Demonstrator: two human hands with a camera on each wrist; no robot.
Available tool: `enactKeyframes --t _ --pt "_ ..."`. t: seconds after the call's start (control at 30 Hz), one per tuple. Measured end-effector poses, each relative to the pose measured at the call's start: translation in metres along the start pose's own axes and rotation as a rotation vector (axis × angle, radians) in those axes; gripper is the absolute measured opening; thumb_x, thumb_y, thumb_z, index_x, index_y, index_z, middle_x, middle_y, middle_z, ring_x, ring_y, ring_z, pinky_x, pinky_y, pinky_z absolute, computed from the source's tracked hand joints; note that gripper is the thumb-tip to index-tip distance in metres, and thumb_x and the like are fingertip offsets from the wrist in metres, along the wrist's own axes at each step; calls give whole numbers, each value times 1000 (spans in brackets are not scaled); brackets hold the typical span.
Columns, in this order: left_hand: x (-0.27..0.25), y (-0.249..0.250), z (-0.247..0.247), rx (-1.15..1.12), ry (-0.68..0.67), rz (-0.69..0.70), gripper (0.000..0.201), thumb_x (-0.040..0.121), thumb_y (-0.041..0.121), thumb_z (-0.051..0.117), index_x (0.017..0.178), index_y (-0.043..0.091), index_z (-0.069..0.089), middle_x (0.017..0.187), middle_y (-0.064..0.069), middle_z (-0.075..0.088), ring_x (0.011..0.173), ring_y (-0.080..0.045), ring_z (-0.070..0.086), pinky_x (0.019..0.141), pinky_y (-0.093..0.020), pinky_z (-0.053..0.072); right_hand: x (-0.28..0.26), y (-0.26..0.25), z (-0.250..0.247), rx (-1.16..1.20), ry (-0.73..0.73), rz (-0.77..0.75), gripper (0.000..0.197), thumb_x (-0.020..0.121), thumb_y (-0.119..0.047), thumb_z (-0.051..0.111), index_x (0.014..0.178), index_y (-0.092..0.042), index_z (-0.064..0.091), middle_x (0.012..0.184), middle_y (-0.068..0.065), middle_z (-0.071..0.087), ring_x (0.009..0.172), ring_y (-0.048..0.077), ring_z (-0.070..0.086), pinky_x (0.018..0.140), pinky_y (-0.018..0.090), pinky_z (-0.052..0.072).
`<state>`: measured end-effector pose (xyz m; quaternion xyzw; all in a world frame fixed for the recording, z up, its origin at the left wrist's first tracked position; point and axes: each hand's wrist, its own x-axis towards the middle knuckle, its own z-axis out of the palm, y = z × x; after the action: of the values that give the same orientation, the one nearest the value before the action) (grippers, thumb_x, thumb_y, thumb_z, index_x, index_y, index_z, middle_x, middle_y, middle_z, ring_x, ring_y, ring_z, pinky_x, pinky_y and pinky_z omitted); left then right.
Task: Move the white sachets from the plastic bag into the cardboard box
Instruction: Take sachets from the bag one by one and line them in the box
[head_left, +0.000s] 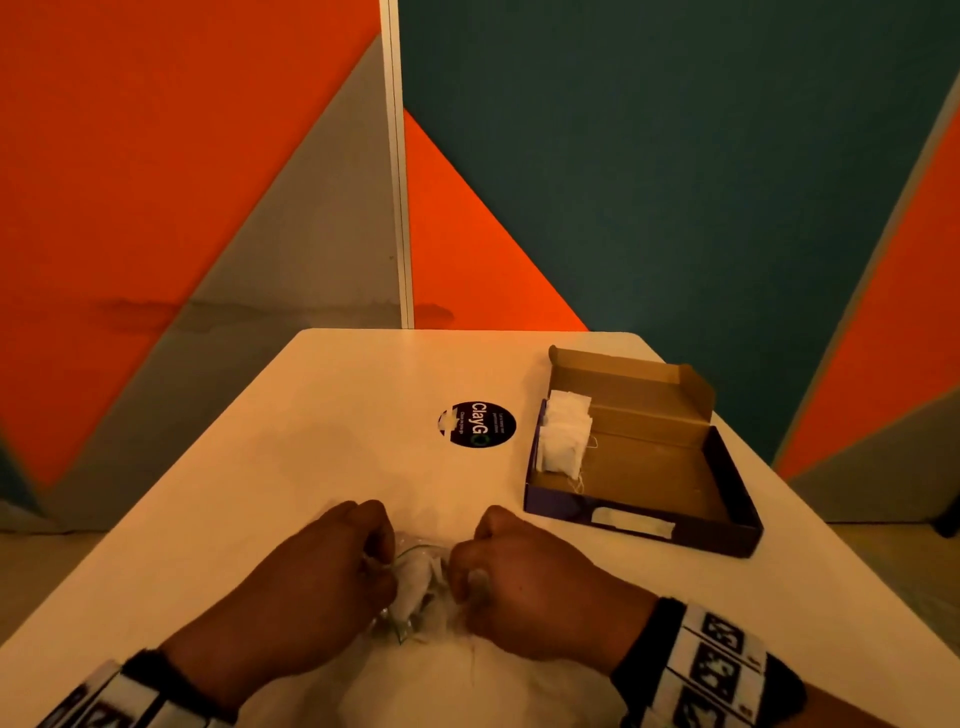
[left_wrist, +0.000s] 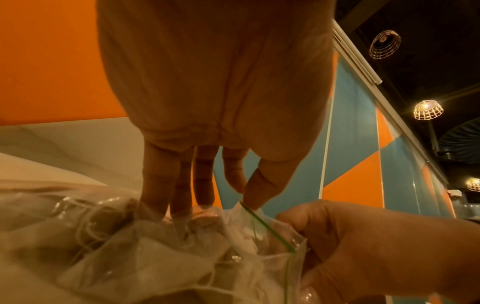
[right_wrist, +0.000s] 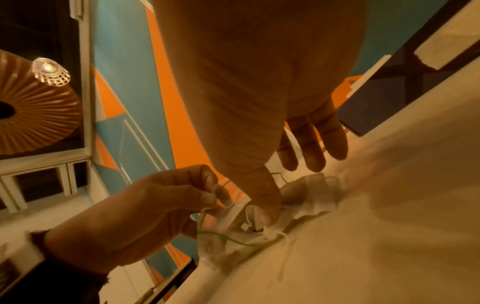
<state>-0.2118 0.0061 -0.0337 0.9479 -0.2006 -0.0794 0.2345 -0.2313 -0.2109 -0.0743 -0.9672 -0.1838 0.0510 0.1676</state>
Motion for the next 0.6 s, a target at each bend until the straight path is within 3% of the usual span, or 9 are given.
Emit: enactKeyframes --t 0.1,0.2,0.37,0.6 --pt "0 -1 0 -7 6 2 10 91 26 61 91 32 53 100 12 57 84 -7 59 76 -30 54 1 -6 -2 85 -34 6 16 87 -34 66 102 -31 67 96 -7 59 88 15 54 71 27 45" --pt "-1 -1 1 -8 9 8 10 92 24 58 92 32 52 99 12 57 84 -8 59 76 -31 54 3 -12 2 163 1 52 20 91 -33 60 109 -31 69 103 -6 69 93 17 61 77 27 49" --pt "-2 1 4 10 5 7 11 92 26 59 93 34 51 101 15 55 87 -6 58 79 -29 54 11 -24 16 92 130 187 26 90 -40 60 112 -30 69 104 -4 71 93 20 65 80 29 51" --pt "-1 2 4 34 -1 5 11 92 28 59 91 35 51 97 15 55 84 -6 56 75 -25 52 13 -28 18 69 159 190 28 90 -45 58 111 -31 71 104 -7 71 93 19 64 85 36 55"
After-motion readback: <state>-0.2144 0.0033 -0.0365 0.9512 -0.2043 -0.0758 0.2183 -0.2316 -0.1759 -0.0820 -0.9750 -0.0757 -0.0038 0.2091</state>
